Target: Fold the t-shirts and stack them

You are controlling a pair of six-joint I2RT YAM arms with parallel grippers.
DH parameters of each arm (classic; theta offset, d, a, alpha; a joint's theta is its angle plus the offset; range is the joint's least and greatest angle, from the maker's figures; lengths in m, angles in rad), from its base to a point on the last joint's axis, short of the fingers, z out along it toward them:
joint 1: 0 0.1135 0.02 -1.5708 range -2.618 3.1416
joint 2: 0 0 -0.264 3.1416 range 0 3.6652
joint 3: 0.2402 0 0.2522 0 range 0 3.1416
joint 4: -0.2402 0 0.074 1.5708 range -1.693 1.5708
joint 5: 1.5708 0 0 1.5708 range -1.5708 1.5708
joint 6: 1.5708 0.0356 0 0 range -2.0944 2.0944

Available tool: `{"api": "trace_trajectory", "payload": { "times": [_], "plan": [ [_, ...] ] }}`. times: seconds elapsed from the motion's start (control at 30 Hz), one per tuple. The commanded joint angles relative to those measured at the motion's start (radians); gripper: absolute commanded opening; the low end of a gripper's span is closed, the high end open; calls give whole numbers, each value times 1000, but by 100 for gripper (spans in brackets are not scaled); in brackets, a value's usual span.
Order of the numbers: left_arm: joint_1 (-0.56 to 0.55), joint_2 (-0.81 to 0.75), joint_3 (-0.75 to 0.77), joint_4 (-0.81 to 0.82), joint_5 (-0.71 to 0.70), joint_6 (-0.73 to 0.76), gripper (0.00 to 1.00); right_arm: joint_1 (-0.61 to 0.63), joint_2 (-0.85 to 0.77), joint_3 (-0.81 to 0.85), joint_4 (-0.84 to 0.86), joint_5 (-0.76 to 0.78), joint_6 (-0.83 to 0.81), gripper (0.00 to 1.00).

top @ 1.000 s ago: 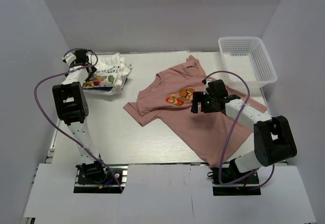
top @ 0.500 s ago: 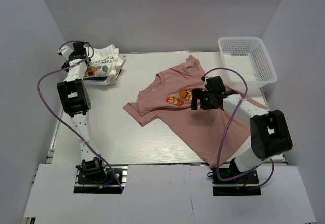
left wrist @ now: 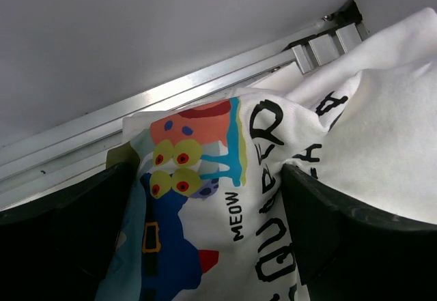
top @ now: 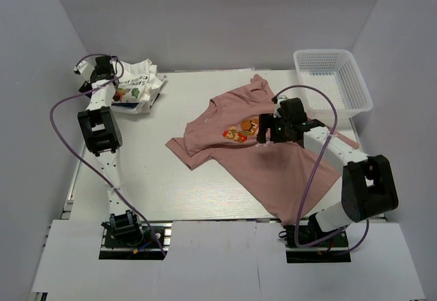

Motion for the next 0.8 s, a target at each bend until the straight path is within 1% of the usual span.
{"api": "trace_trajectory", "payload": {
  "times": [0.0, 0.07, 0.17, 0.27, 0.3, 0.33, 0.4, 0.47, 0.5, 0.57, 0.6, 0.7, 0.77],
  "plan": [
    [47, -47, -54, -110, -67, -42, 100, -3, -60, -13, 6, 13, -13, 90],
    [47, -59, -54, -134, -76, -51, 100, -4, -65, -22, 14, 14, -10, 90],
    [47, -88, -97, -159, -76, -73, 100, -3, -73, -33, 21, 5, -8, 90],
    [47, -159, -199, -139, -87, -110, 98, -3, -79, -42, 24, 2, -6, 90],
    [47, -179, -259, -86, -87, -96, 98, -3, -80, -46, 24, 2, -8, 90],
    [47, -205, -276, -73, -97, -96, 98, -1, -87, -45, 27, 4, -11, 90],
    [47, -205, -276, -73, -98, -96, 98, 0, -96, -48, 27, 1, -13, 90],
    [47, -182, -228, -104, -107, -96, 98, -3, -105, -59, 28, -2, -13, 90],
    [47, -170, -168, -154, -107, -96, 100, -3, -105, -60, 29, -5, -13, 90],
    [47, -170, -113, -190, -98, -105, 100, -1, -108, -59, 28, -12, -19, 90],
    [47, -180, -112, -199, -98, -105, 100, -3, -113, -59, 24, -15, -17, 90],
    [47, -251, -135, -150, -84, -84, 100, -1, -125, -53, 17, -13, -17, 90],
    [47, -340, -164, -81, -55, -16, 100, 2, -139, -48, 21, -30, -17, 90]
  ]
}}
